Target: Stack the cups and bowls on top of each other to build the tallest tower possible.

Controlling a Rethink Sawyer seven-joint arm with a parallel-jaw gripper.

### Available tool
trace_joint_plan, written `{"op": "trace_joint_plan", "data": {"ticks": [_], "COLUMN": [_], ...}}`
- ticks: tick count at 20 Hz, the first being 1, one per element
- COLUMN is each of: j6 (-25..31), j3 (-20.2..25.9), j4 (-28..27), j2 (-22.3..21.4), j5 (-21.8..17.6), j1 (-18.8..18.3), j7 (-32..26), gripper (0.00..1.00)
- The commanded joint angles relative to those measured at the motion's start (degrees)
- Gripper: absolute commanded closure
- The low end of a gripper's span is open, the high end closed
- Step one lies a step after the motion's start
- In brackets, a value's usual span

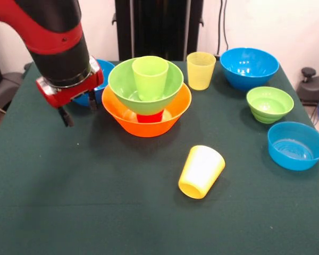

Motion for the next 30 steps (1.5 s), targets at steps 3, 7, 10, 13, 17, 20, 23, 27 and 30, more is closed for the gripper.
{"op": "trace_joint_plan", "data": {"ticks": [3, 7, 10, 13, 17, 20, 23, 27, 30], "j6": [11.3, 15.0, 17.7, 20.4, 22.0, 22.8, 21.7, 21.3, 21.5], "j3": [2.8, 3.0, 3.8, 4.4, 4.8, 5.0, 4.8, 4.3, 3.9], "j4": [-6.9, -8.9, -10.4, -12.6, -13.9, -14.9, -14.4, -14.5, -14.7], "j2": [5.7, 6.4, 6.1, 6.0, 6.1, 6.1, 6.0, 5.8, 5.8], "j5": [-2.5, -2.1, -1.9, -2.8, -3.9, -4.3, -4.6, -4.7, -4.6], "j1": [1.8, 1.9, 1.9, 2.4, 2.6, 2.7, 2.8, 3.2, 3.6], "j7": [-27.7, -30.2, -31.9, -34.3, -36.9, -38.1, -38.3, -38.6, -38.6], "gripper": [0.00, 0.00, 0.00, 0.00, 0.00, 0.00, 0.00, 0.00, 0.00]}}
